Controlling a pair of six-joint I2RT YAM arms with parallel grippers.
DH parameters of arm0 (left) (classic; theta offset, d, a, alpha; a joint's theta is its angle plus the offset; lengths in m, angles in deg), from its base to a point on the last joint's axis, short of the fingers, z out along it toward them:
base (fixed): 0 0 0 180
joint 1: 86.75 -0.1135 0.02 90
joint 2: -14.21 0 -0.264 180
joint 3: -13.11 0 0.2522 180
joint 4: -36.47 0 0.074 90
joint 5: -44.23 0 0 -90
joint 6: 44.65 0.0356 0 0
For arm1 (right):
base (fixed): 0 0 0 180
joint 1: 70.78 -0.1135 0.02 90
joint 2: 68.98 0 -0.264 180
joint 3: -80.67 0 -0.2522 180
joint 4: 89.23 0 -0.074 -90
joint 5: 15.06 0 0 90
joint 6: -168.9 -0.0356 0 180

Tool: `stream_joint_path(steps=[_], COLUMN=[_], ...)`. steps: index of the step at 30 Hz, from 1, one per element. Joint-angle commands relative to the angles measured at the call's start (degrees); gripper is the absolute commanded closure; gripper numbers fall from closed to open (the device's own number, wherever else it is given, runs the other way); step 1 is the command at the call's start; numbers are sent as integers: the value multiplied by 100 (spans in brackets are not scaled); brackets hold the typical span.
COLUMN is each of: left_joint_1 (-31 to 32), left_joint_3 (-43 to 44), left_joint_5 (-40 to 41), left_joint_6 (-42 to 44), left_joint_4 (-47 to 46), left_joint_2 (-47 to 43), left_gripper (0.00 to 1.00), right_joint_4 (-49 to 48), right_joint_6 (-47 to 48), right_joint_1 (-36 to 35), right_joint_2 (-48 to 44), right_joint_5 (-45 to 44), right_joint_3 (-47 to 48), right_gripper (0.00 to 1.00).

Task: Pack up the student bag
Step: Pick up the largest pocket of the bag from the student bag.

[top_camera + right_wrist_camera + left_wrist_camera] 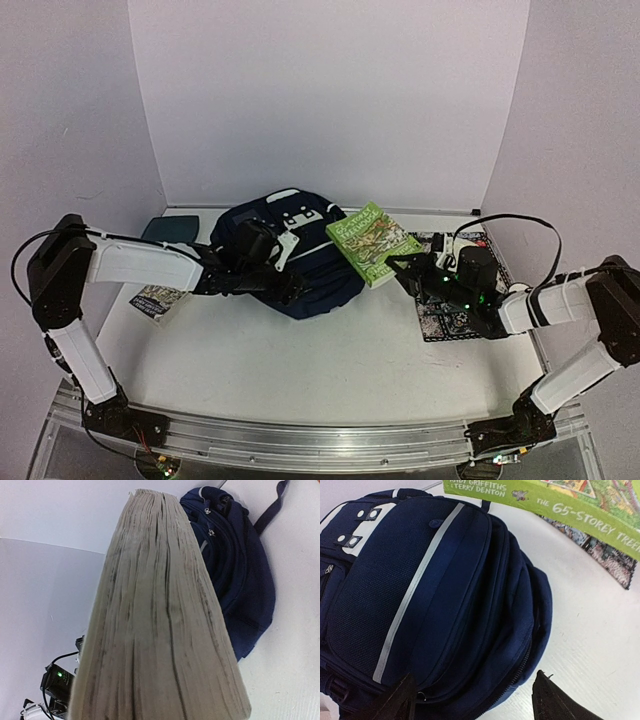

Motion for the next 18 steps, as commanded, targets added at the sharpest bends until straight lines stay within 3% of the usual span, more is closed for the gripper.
stream_joint_path(steps=[1, 14, 18], left_joint_1=[126, 341, 341], left_joint_3=[570, 1266, 1435], left_joint_5=[492, 834, 1273], left_joint_6=[671, 1127, 1109], left_joint_4=[384, 694, 715], left_joint_2=[310, 1036, 1169], left_gripper=[21, 30, 51], right_joint_4=[-1787, -1664, -1656], right_joint_6=[88, 126, 134], right_joint_1=[51, 52, 53], right_joint_2=[-556, -616, -619], right_joint_5=[-36, 24, 73], right_joint_3=[11, -76, -73], right_gripper=[100, 100, 100])
